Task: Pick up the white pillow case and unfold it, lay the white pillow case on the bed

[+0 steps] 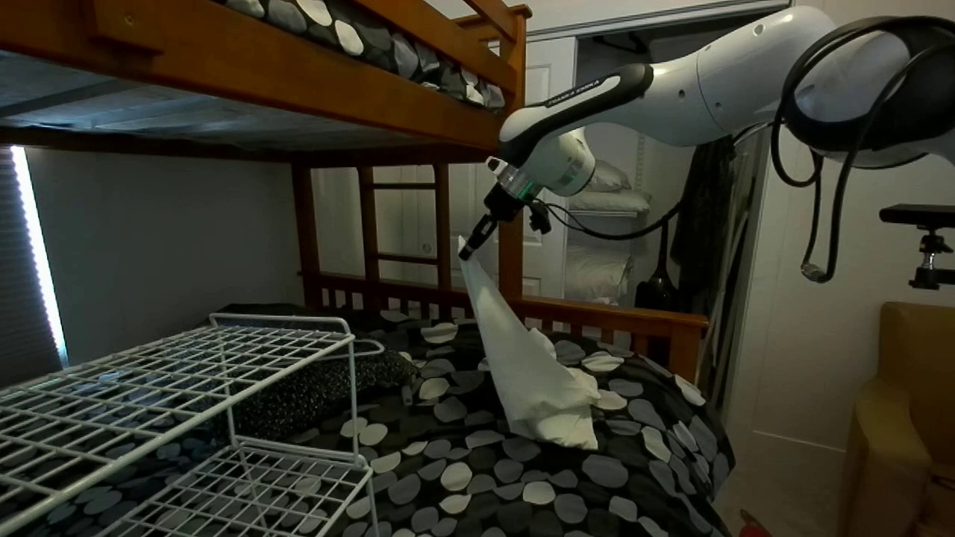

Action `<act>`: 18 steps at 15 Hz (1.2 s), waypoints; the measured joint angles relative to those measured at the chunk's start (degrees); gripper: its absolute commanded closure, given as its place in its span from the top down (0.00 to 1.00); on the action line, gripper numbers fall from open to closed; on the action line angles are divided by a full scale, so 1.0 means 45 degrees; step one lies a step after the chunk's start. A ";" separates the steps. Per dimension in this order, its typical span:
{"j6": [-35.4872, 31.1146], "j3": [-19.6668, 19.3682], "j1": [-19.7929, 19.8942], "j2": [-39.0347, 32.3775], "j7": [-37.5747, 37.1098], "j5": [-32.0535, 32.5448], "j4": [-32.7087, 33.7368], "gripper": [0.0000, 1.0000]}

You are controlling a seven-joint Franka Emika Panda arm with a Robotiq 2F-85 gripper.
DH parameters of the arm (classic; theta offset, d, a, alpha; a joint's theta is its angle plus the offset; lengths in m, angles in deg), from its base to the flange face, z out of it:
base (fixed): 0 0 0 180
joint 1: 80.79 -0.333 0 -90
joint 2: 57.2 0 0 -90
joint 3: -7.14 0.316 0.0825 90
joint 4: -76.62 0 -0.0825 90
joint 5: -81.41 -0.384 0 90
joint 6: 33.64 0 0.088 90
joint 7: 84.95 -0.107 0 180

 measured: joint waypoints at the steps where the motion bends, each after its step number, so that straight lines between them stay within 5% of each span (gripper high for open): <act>1: 0.0202 0.0235 -0.0073 0.0003 0.0421 -0.0002 0.0103 0.00; 13: 0.0770 0.0600 -0.0236 -0.0011 0.1518 -0.0069 0.0376 0.00; 18: 0.2690 0.1087 -0.0987 0.0445 0.2620 0.0030 0.0317 0.00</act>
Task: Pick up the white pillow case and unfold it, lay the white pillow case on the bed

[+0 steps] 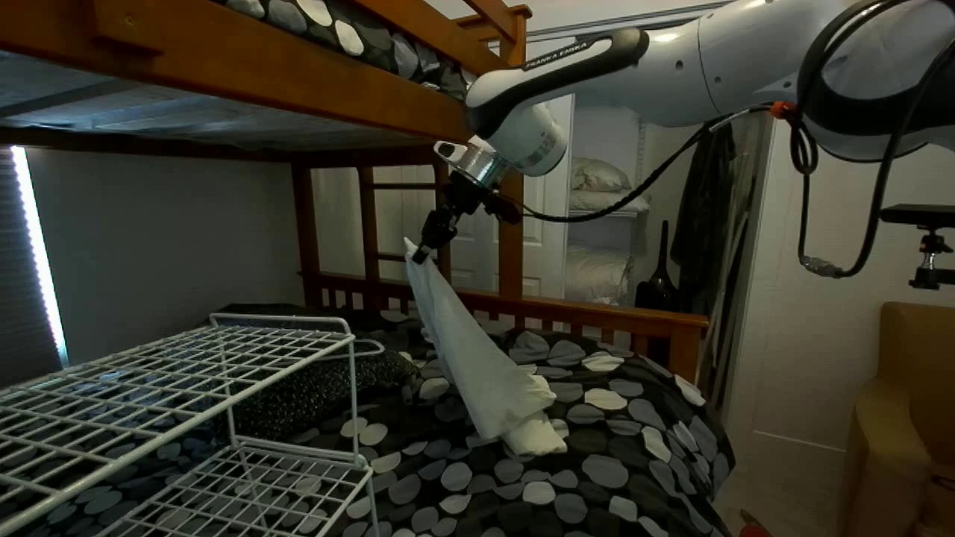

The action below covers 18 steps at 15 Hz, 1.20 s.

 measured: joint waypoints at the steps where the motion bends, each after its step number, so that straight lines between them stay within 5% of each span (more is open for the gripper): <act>1: 0.0550 0.0095 -0.0206 0.0216 0.0141 0.0000 -0.0057 0.00; 6: 0.3597 0.0315 -0.0889 0.1425 0.1436 -0.0021 -0.0591 0.00; 9: 0.4169 0.0082 -0.0897 0.2023 0.2800 -0.0007 -0.1297 0.00; 18: -0.0647 -0.2131 -0.0370 0.5936 0.4098 -0.0996 -0.5066 0.00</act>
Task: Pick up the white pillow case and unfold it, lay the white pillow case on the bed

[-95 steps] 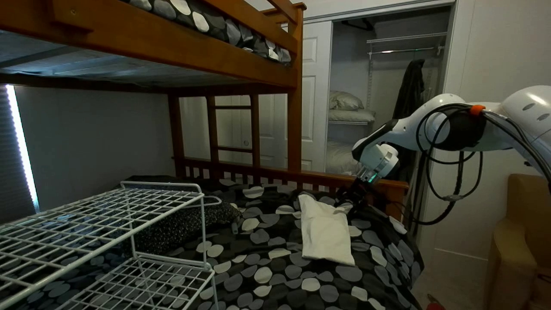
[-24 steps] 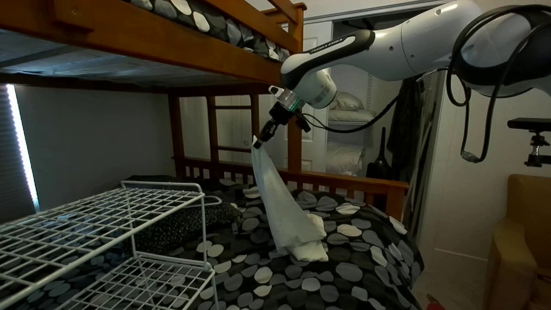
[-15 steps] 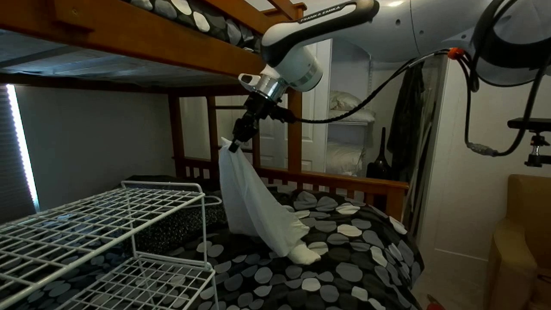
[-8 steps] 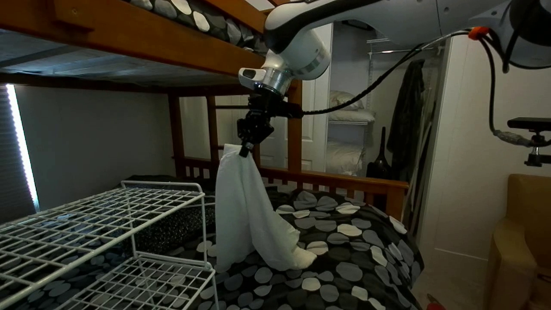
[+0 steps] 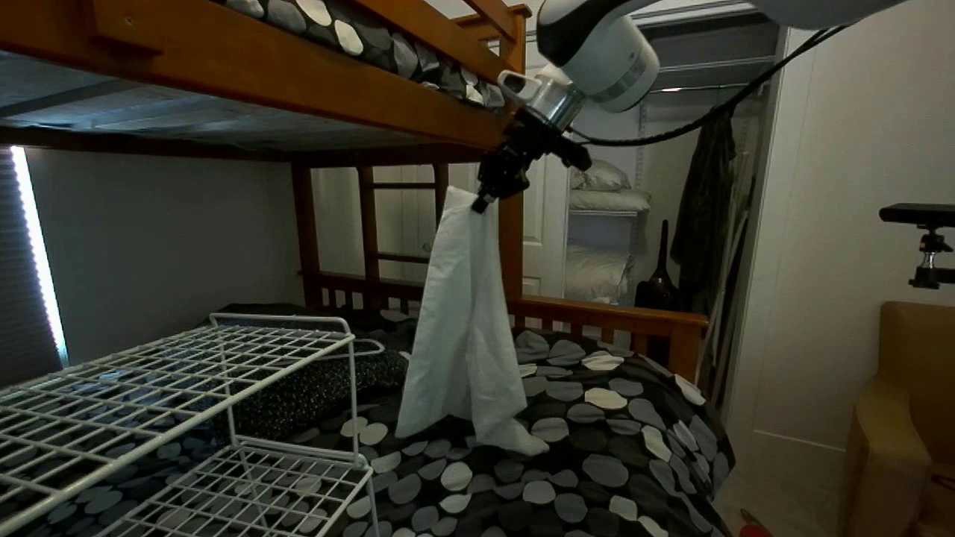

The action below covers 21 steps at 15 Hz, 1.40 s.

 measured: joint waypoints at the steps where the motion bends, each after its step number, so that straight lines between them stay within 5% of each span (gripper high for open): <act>1: -0.0164 -0.0349 0.0046 0.0607 -0.0166 -0.0012 -0.0448 0.00; 6: -0.1067 -0.2118 0.0396 0.2924 -0.1359 0.0576 -0.2229 0.00; 12: -0.2410 -0.3884 0.1461 0.4192 -0.2796 0.2926 -0.2680 0.00; 17: -0.3782 -0.4324 0.2435 0.4232 -0.4749 0.5349 -0.2701 0.02; 21: -0.3831 -0.4313 0.2484 0.4227 -0.4992 0.5526 -0.2703 0.02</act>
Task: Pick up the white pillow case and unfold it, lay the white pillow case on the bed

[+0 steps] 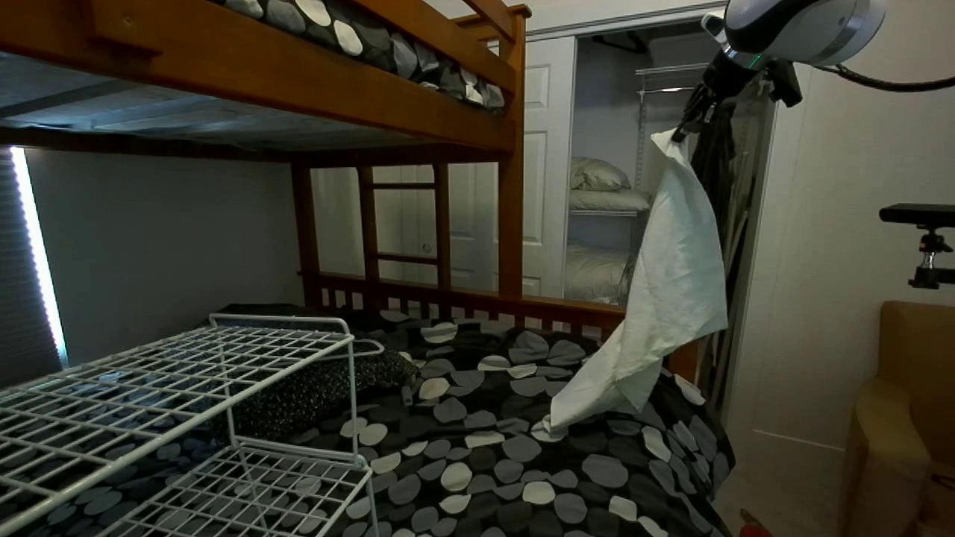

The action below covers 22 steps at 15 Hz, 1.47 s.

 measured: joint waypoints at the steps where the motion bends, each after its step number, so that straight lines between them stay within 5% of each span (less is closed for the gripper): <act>1: 0.0000 0.0000 0.0000 -0.0001 -0.0010 0.0002 0.0000 0.02; 8: -0.0002 -0.0054 -0.0109 -0.0165 -0.0604 0.0369 0.0163 0.00; 14: 0.0427 0.1083 0.1131 -0.2187 -0.6206 0.4061 0.2645 0.00; 18: 0.2800 0.1347 0.1126 -0.3764 -0.9735 0.6291 0.5421 0.00; 22: 0.6002 0.1304 0.0713 -0.4999 -1.2053 0.7084 0.8532 0.00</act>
